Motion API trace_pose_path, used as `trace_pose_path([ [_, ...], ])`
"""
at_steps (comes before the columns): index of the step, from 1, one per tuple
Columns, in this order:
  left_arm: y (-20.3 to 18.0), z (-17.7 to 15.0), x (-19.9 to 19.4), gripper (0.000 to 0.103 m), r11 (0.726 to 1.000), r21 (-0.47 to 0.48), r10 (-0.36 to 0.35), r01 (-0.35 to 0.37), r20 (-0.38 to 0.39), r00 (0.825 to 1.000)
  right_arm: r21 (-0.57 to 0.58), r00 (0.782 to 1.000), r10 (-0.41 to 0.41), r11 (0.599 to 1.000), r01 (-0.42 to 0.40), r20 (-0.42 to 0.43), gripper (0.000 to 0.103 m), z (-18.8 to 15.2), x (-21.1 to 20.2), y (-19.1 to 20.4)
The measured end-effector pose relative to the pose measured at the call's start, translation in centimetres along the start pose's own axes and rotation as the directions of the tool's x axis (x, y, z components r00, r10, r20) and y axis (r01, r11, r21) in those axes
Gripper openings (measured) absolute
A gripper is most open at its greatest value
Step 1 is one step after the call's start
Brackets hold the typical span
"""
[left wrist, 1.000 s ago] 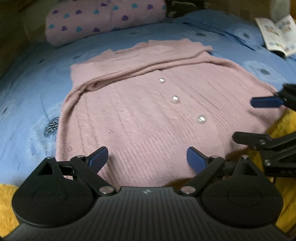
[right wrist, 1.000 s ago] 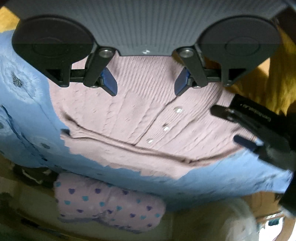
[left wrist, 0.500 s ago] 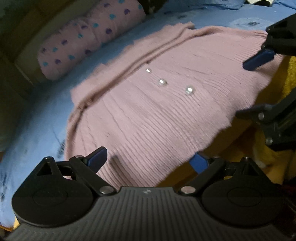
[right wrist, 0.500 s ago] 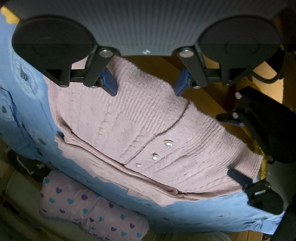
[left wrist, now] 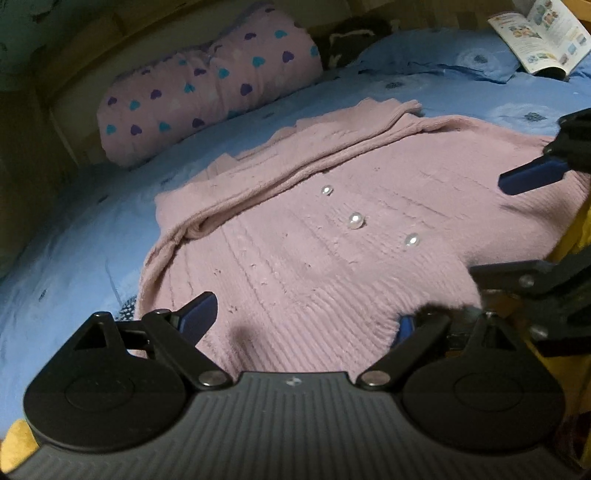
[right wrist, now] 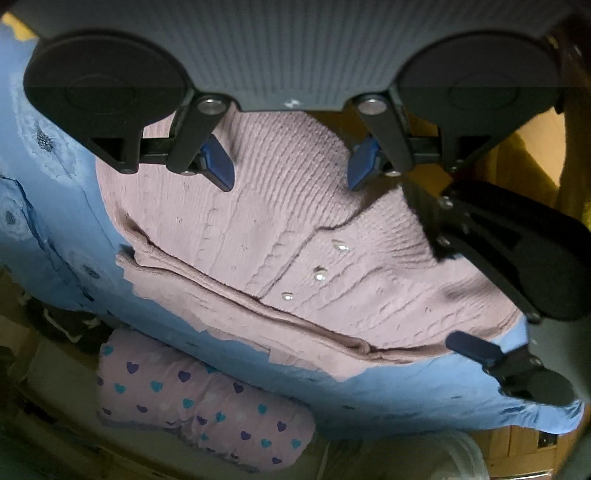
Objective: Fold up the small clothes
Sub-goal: 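Grasp the ribbed sleeve cuff with the left gripper and lift it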
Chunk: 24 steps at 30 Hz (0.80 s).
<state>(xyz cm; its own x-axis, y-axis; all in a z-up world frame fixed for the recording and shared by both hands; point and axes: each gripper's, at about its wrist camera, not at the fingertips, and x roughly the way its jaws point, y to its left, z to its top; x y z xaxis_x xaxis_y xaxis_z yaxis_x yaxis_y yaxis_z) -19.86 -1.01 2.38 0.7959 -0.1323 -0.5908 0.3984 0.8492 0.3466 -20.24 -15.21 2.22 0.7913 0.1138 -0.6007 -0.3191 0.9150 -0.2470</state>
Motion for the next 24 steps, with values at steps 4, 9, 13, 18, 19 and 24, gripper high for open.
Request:
trace_pose_path([
  [4, 1.1, 1.1, 0.2, 0.078, 0.999, -0.051, -0.002, 0.003, 0.029, 1.0, -0.015, 0.999, 0.008, 1.0, -0.007, 0.032, 0.07, 0.3, -0.6, 0.3],
  [9, 2.8, 2.6, 1.2, 0.04, 0.989, -0.123, -0.072, 0.077, 0.044, 0.996, -0.007, 0.996, 0.046, 0.999, -0.046, 0.076, 0.07, 1.0, -1.2, 0.7],
  [13, 3.0, 3.0, 3.1, 0.035, 0.981, -0.171, -0.091, 0.089, -0.006, 0.996, -0.022, 0.994, 0.065, 0.998, -0.063, 0.086, 0.07, 1.3, -0.8, 1.5],
  [18, 2.9, 2.9, 3.6, 0.037, 0.983, -0.163, -0.084, 0.078, -0.031, 0.996, -0.024, 0.998, -0.026, 0.999, 0.028, 0.065, 0.07, 0.9, 0.3, 0.7],
  [19, 2.9, 2.7, 3.4, 0.037, 0.984, -0.164, -0.08, 0.073, -0.037, 0.996, -0.023, 0.996, -0.058, 0.998, 0.06, 0.062, 0.07, 0.7, 0.5, 0.3],
  [24, 2.7, 1.0, 2.4, 0.04, 0.986, -0.122, -0.125, 0.11, -0.122, 0.985, 0.03, 0.994, -0.088, 0.995, 0.09, -0.06, 0.07, 0.0, 1.6, -3.1],
])
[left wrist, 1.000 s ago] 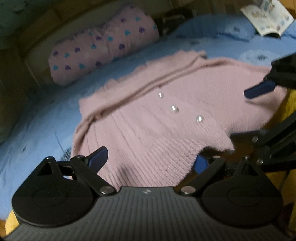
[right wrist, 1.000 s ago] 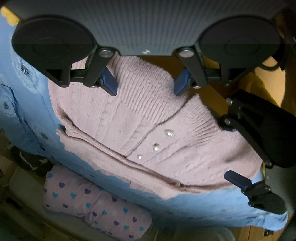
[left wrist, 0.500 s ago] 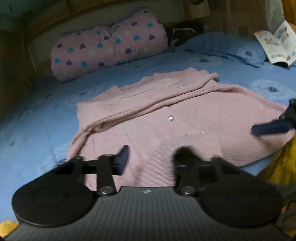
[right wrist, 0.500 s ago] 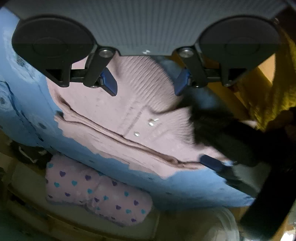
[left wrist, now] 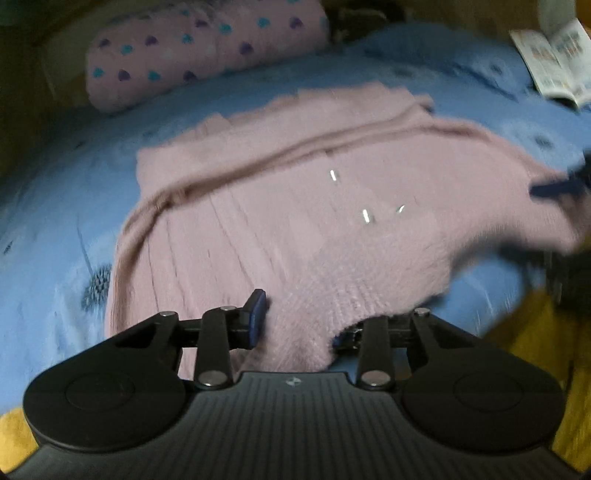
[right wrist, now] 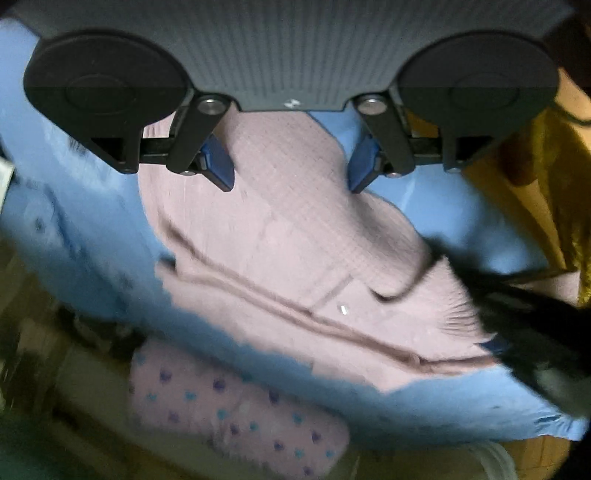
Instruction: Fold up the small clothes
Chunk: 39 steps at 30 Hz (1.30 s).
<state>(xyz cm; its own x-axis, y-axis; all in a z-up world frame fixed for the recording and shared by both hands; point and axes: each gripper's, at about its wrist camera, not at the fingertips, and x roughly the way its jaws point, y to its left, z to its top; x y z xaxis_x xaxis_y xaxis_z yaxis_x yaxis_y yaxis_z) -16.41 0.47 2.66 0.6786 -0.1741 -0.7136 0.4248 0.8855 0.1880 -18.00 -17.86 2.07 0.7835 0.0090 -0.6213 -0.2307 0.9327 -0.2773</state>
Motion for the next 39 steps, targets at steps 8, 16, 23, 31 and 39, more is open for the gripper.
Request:
trace_pose_path([
  [8, 0.0, -1.5, -0.5, 0.058, 0.995, 0.038, 0.095, -0.096, 0.022, 0.995, 0.096, 0.995, 0.038, 0.995, -0.029, -0.097, 0.069, -0.6, 0.0, -4.1],
  [16, 0.2, -1.9, -0.4, 0.074, 0.987, 0.019, 0.161, -0.162, 0.056, 0.985, 0.106, 0.997, -0.001, 0.994, 0.009, -0.073, 0.068, -0.9, 0.3, -3.5],
  [23, 1.2, -1.6, 0.4, 0.086, 0.985, -0.042, 0.167, -0.165, 0.045, 0.985, 0.117, 0.999, 0.011, 0.993, -0.005, -0.053, 0.057, -1.0, -0.1, -4.1],
  [31, 1.9, -1.3, 0.3, 0.074, 0.988, -0.079, 0.138, -0.134, 0.043, 0.99, 0.15, 1.0, -0.01, 0.989, 0.014, -0.026, 0.017, -0.2, -0.1, -3.8],
  [39, 2.7, 0.3, -0.8, 0.018, 0.988, -0.136, 0.089, -0.074, 0.111, 0.99, 0.181, 0.995, -0.055, 0.983, 0.04, 0.08, 0.014, 1.8, -1.0, -4.6],
])
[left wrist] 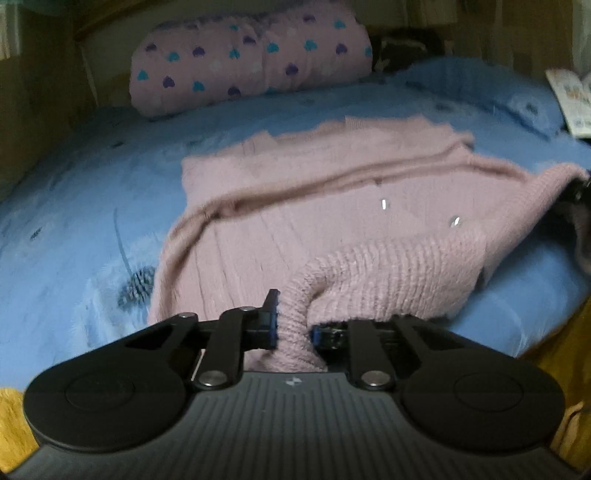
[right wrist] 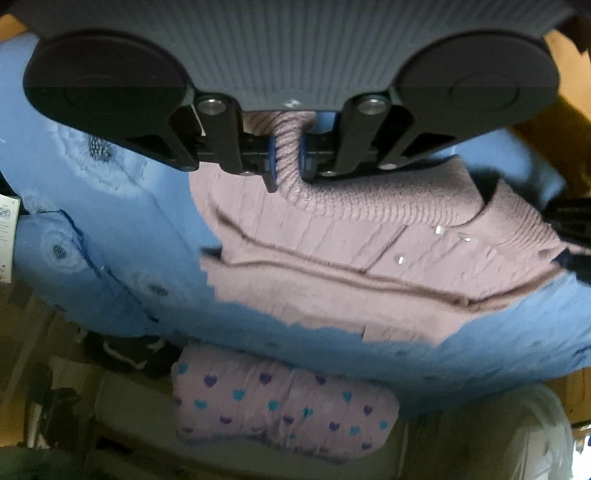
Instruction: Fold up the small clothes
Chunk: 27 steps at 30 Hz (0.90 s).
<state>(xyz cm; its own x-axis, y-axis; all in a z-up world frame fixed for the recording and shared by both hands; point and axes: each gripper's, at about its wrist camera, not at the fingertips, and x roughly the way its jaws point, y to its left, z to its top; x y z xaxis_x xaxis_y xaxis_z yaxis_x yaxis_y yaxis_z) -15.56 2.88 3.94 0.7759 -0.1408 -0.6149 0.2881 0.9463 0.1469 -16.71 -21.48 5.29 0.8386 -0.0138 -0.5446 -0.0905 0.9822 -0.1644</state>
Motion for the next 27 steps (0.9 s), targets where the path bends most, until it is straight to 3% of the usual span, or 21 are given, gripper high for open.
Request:
trace_pose_path([
  [4, 1.4, 2.2, -1.2, 0.016, 0.998, -0.061, -0.026, 0.031, 0.077, 0.997, -0.005, 0.997, -0.026, 1.0, 0.027, 0.067, 0.013, 0.8, 0.1, 0.3],
  [13, 2.8, 7.3, -1.5, 0.015, 0.999, -0.05, -0.009, 0.018, 0.179, 0.984, -0.017, 0.972, -0.079, 0.996, 0.085, 0.22, 0.013, 4.2, -0.6, 0.4],
  [21, 4.1, 11.7, -0.4, 0.015, 1.0, -0.021, 0.0, 0.005, 0.264, 0.965, -0.029, 0.951, -0.12, 0.991, 0.134, 0.284, 0.013, 6.7, 0.1, 0.7],
  [27, 4.8, 14.6, 1.6, 0.015, 1.0, 0.01, 0.001, -0.004, 0.281, 0.96, 0.028, 0.94, -0.15, 0.988, 0.149, 0.305, 0.013, 9.0, 1.4, -0.1],
])
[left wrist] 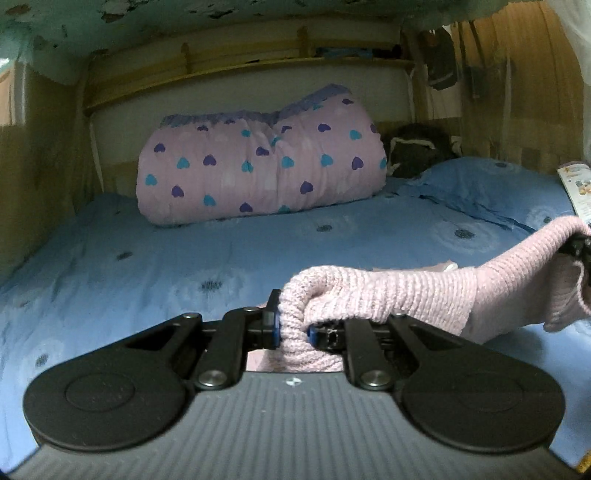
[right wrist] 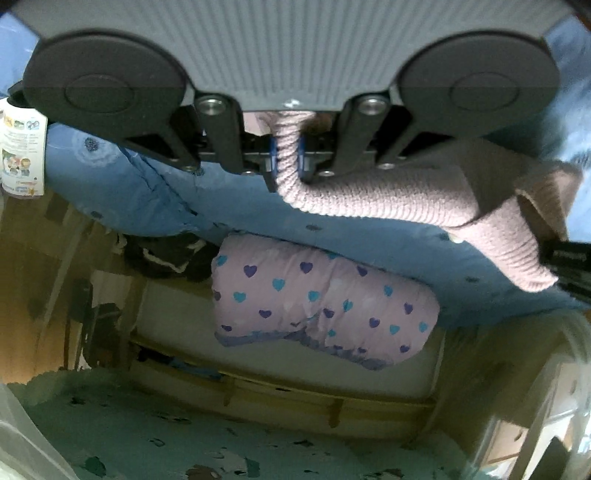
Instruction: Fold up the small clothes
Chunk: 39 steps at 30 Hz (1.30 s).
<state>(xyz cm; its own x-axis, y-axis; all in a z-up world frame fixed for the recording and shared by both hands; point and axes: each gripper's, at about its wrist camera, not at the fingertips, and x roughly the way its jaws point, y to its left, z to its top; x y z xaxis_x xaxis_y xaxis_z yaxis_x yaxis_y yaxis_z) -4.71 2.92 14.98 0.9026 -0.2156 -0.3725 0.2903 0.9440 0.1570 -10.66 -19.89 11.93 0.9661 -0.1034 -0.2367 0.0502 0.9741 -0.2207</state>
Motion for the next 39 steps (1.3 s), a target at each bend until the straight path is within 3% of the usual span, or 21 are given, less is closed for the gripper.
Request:
trace_pose_path([
  [13, 1.1, 1.5, 7.0, 0.015, 0.999, 0.019, 0.043, -0.043, -0.003, 0.999, -0.01, 0.998, -0.026, 1.0, 0.027, 0.059, 0.013, 0.8, 4.6, 0.6],
  [18, 1.1, 1.5, 11.3, 0.015, 0.998, 0.019, 0.054, -0.053, -0.027, 0.998, -0.026, 0.998, -0.033, 0.999, 0.034, 0.056, 0.013, 0.5, 7.7, 0.7],
  [22, 0.6, 0.8, 15.5, 0.015, 0.992, 0.081, 0.096, -0.092, -0.049, 0.994, -0.017, 0.998, -0.048, 0.999, 0.049, 0.05, 0.013, -0.1, 10.5, 0.6],
  [31, 1.7, -2.3, 24.3, 0.016, 0.997, 0.047, 0.074, -0.066, -0.201, 0.977, -0.096, 0.998, -0.049, 0.994, 0.044, -0.047, 0.013, -2.7, 18.0, 2.1],
  [34, 1.9, -3.5, 26.3, 0.017, 0.998, 0.042, 0.058, -0.049, -0.256, 0.965, -0.078, 0.992, -0.043, 0.996, 0.034, -0.117, 0.013, -3.9, 20.1, 2.2],
  [39, 1.5, -3.7, 27.2, 0.02, 0.996, 0.079, 0.07, -0.05, -0.27, 0.96, -0.118, 0.982, -0.04, 0.993, 0.018, -0.183, 0.015, -5.5, 22.2, 2.3],
])
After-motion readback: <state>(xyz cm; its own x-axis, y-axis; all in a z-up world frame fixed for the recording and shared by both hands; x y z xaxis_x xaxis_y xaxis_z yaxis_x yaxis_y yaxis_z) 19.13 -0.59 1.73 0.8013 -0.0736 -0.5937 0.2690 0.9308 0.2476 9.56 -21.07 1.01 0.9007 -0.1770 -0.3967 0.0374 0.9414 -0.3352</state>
